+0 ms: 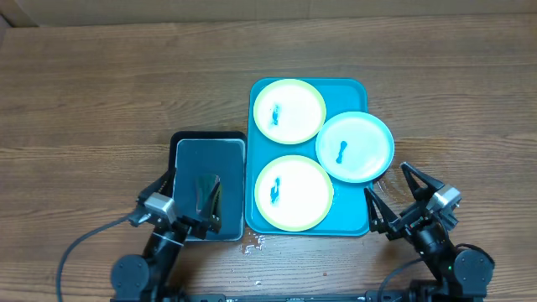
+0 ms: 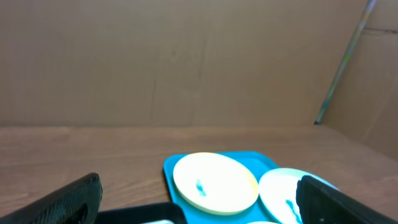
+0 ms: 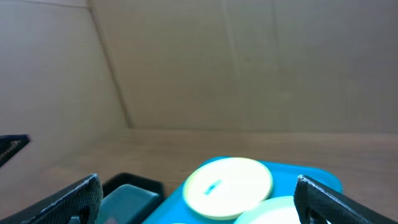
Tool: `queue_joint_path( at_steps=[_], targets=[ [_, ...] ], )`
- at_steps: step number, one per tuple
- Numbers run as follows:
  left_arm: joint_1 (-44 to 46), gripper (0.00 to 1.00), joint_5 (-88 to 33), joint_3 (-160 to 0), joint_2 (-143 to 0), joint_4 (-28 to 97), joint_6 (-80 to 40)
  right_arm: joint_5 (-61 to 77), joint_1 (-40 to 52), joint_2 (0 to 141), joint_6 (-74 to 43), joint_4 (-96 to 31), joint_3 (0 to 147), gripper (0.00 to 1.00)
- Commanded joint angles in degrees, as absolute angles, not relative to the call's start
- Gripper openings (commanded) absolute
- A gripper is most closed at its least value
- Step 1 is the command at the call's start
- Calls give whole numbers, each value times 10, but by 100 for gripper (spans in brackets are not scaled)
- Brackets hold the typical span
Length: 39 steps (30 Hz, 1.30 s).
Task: Clean dirty plates on tray and stack at the side
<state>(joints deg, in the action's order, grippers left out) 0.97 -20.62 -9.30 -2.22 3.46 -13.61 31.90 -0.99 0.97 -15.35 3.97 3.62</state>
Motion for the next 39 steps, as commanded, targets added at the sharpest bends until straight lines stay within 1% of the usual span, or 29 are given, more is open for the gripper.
queue_joint_path(
  at_steps=[1, 4, 7, 11, 13, 16, 18, 21, 24, 25, 27, 30, 32, 34, 36, 37, 39],
  targets=[
    [4, 100, -185, -231, -93, 119, -131, 361, -6, 34, -135, -25, 160, 100],
    [4, 100, -207, -352, -204, 212, -94, 343, -7, 103, -79, -154, 280, 100],
    [4, 100, -222, -480, -320, 329, -75, 293, -6, 210, -72, -316, 423, 100],
    [4, 100, -220, -648, -475, 512, -74, 281, -6, 373, -72, -520, 611, 100],
    [4, 100, -221, -702, -534, 570, -74, 281, -6, 437, -72, -582, 675, 100],
    [4, 100, -221, -757, -609, 637, -72, 291, -6, 519, -83, -630, 736, 100],
    [4, 100, -222, -770, -644, 663, -73, 325, -6, 559, -107, -635, 750, 100],
    [4, 100, -244, -771, -685, 701, -95, 383, -6, 608, -104, -649, 750, 100],
    [4, 100, -250, -771, -724, 745, -89, 366, 8, 656, -97, -688, 733, 100],
    [4, 100, -250, -771, -747, 764, -76, 342, 34, 679, -96, -703, 705, 91],
    [4, 100, -251, -771, -766, 778, -62, 305, 76, 694, -104, -698, 661, 89],
    [4, 86, -249, -771, -785, 791, -47, 208, 150, 706, -193, -644, 570, 87],
    [4, 81, -244, -771, -786, 790, -48, 162, 193, 711, -250, -596, 513, 84],
    [4, 79, -220, -771, -782, 793, -65, 145, 228, 717, -277, -542, 465, 80],
    [4, 79, -187, -771, -773, 800, -89, 144, 254, 725, -282, -482, 426, 76],
    [4, 77, -169, -771, -768, 804, -101, 143, 264, 729, -281, -453, 410, 74],
    [4, 75, -135, -771, -752, 808, -121, 139, 280, 739, -282, -398, 384, 67]
  ],
)
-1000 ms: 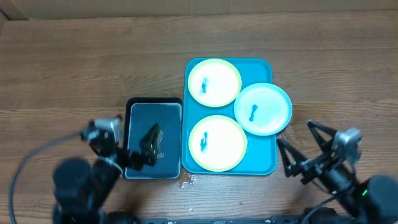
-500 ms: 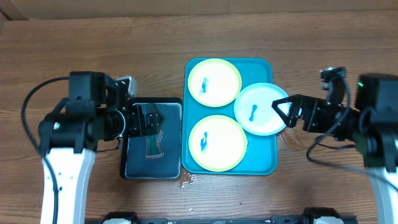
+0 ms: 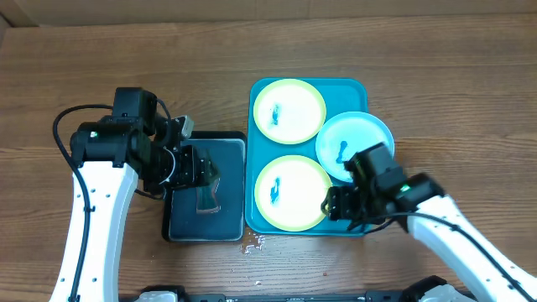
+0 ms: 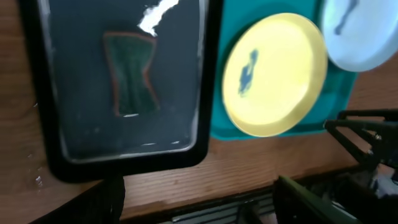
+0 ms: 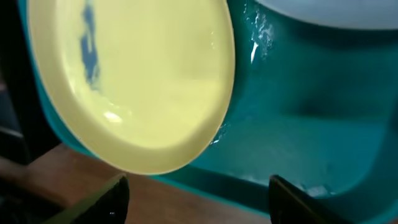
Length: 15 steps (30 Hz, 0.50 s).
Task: Clean dirty plates on tray and stack at the side
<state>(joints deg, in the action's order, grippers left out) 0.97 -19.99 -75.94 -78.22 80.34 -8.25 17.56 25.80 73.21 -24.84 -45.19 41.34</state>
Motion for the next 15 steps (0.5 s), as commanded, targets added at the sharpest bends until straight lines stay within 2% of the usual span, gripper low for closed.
queue_joint_path(
  at_steps=[1, 4, 6, 9, 12, 15],
  targets=[
    [4, 74, -123, -771, -744, 808, -128, 137, 285, 747, -288, -373, 375, 64],
    [4, 75, -74, -771, -709, 805, -169, 114, 292, 781, -310, -325, 366, 55],
    [4, 80, -55, -770, -689, 801, -183, 90, 291, 809, -328, -308, 368, 48],
    [4, 86, -49, -768, -680, 802, -182, 84, 279, 859, -330, -298, 380, 44],
    [4, 87, -56, -748, -686, 797, -182, 72, 267, 890, -328, -299, 391, 38],
    [4, 86, -58, -701, -697, 777, -182, 66, 258, 895, -325, -298, 396, 36]
  ],
)
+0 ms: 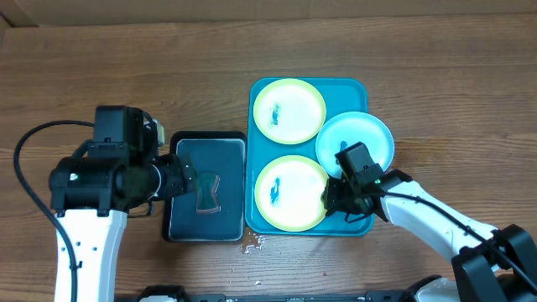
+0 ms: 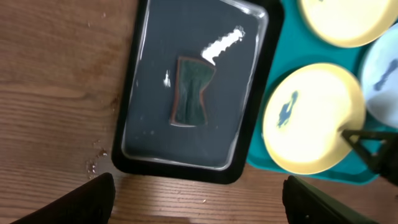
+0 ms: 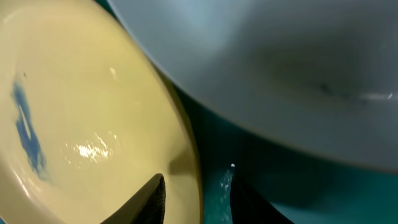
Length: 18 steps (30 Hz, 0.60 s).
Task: Clean dirty plates on tray and stack at the side
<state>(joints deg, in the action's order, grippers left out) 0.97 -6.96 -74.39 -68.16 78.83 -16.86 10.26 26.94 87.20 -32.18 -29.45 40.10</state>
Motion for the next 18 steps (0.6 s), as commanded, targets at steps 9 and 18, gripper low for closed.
queue_joint_path(
  at_steps=[9, 18],
  targets=[
    [18, 79, -89, -555, -786, 612, -167, 76, 256, 894, -310, -299, 397, 48],
    [51, 52, -90, -552, -950, 533, -165, 76, 256, 894, -311, -301, 397, 59]
  ],
)
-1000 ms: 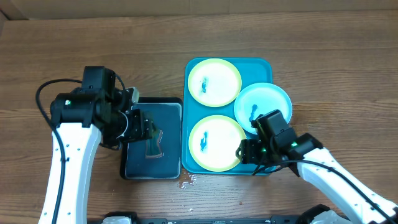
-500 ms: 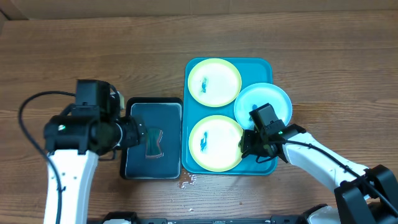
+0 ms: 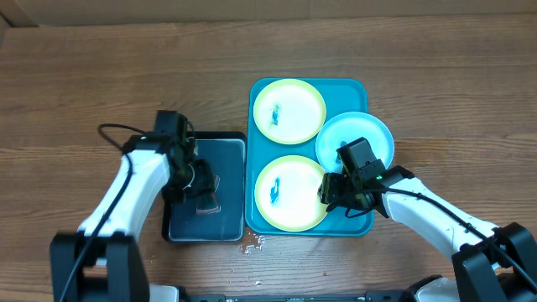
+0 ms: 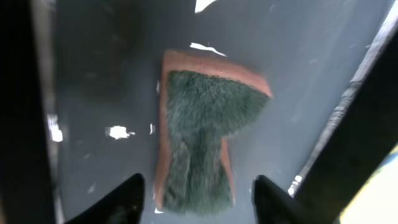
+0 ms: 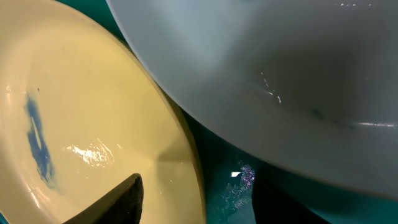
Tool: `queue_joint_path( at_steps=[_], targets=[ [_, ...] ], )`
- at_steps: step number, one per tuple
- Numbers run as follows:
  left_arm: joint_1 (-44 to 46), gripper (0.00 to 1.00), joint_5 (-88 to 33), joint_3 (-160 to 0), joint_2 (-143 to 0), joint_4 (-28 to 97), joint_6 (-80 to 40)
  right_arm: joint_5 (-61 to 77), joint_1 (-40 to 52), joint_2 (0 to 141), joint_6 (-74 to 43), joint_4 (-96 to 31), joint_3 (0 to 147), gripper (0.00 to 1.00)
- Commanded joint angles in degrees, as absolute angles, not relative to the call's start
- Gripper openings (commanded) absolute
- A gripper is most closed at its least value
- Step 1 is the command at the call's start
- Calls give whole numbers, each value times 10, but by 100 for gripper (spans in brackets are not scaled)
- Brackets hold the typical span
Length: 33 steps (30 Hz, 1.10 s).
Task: Clean dirty plates on tray and stack at the side
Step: 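Grasp the sponge with the left gripper and lift it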
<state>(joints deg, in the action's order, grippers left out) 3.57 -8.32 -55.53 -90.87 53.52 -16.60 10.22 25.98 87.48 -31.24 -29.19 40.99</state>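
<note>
Three stained plates lie on a teal tray (image 3: pixel 357 91): a yellow one (image 3: pixel 289 110) at the back, a pale blue one (image 3: pixel 356 143) at the right, a yellow one (image 3: pixel 289 193) in front. My right gripper (image 3: pixel 331 195) is open astride the front plate's right rim (image 5: pixel 186 162), under the blue plate's edge (image 5: pixel 280 74). A green sponge (image 4: pixel 202 146) with an orange edge lies in a black water tray (image 3: pixel 231 155). My left gripper (image 3: pixel 204 184) is open low over the sponge, its fingers (image 4: pixel 118 202) either side of the near end.
Brown wooden table (image 3: pixel 101 75) all round. Small water drops (image 3: pixel 252 245) lie on the wood in front of the two trays. A cardboard wall runs along the table's far edge.
My left gripper has dropped from high above the black tray to just over the sponge, fingers either side of it. My right gripper has stayed at the front plate's right rim, slightly wider open.
Both arms first rested folded at the table's front edge, grippers open and level. Then the left stood over the black tray and the right by the front yellow plate. The right then reached that plate's rim, and the left has now come down to the sponge.
</note>
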Motion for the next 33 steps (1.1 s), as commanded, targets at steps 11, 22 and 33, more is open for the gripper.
queue_joint_path(
  at_steps=[11, 22, 33],
  targets=[
    [67, 4, -79, -584, -995, 562, -165, 76, 256, 894, -311, -305, 397, 59],
    [69, 30, -59, -678, -997, 645, -152, 76, 256, 894, -311, -309, 397, 59],
    [69, 41, -79, -529, -997, 470, -159, 76, 256, 894, -311, -309, 397, 60]
  ],
)
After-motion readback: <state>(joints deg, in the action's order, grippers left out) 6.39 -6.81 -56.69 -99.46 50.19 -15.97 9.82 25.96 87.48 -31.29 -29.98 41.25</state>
